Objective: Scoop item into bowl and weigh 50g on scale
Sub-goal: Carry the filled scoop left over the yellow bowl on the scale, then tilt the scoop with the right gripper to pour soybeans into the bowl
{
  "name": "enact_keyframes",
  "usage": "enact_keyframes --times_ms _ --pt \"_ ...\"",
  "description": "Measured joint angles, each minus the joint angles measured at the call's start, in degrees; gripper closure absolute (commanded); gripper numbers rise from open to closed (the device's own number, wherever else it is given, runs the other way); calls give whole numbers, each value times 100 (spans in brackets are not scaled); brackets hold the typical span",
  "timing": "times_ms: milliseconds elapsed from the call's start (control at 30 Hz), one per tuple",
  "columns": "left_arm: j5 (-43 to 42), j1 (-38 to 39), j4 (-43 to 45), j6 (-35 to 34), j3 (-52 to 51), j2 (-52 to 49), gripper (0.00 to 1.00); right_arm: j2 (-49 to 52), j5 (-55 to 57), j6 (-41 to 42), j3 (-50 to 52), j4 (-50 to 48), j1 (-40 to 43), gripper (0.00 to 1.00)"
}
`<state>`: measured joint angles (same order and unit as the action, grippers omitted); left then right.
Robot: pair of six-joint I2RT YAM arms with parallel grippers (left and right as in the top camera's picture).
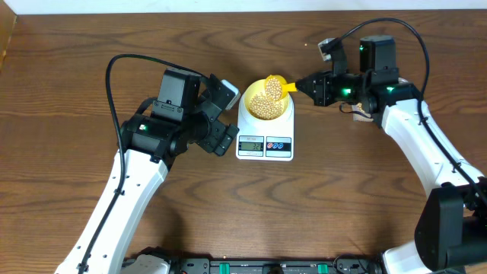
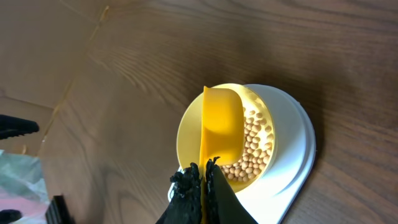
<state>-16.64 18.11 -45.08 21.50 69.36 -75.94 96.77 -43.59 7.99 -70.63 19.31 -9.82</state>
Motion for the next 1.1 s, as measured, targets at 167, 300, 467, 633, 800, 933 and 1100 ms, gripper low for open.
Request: enact_keyframes --times_ms 167,300,467,633,800,933,1100 --pt "0 0 2 0 0 -2 11 0 216 -317 0 -24 -120 99" --pt "0 0 2 0 0 -2 11 0 278 -680 0 -28 -186 99" --pt "0 0 2 0 0 -2 11 0 315 -1097 0 -31 -251 99" --pt "0 0 2 0 0 -2 11 0 334 -1390 0 -31 -275 99" --pt "0 0 2 0 0 -2 11 0 337 -1499 0 -31 -275 99" --pt "0 0 2 0 0 -2 11 0 337 -1519 0 -31 -275 99" --pt "0 0 2 0 0 0 11 0 337 -1541 0 -31 -275 99"
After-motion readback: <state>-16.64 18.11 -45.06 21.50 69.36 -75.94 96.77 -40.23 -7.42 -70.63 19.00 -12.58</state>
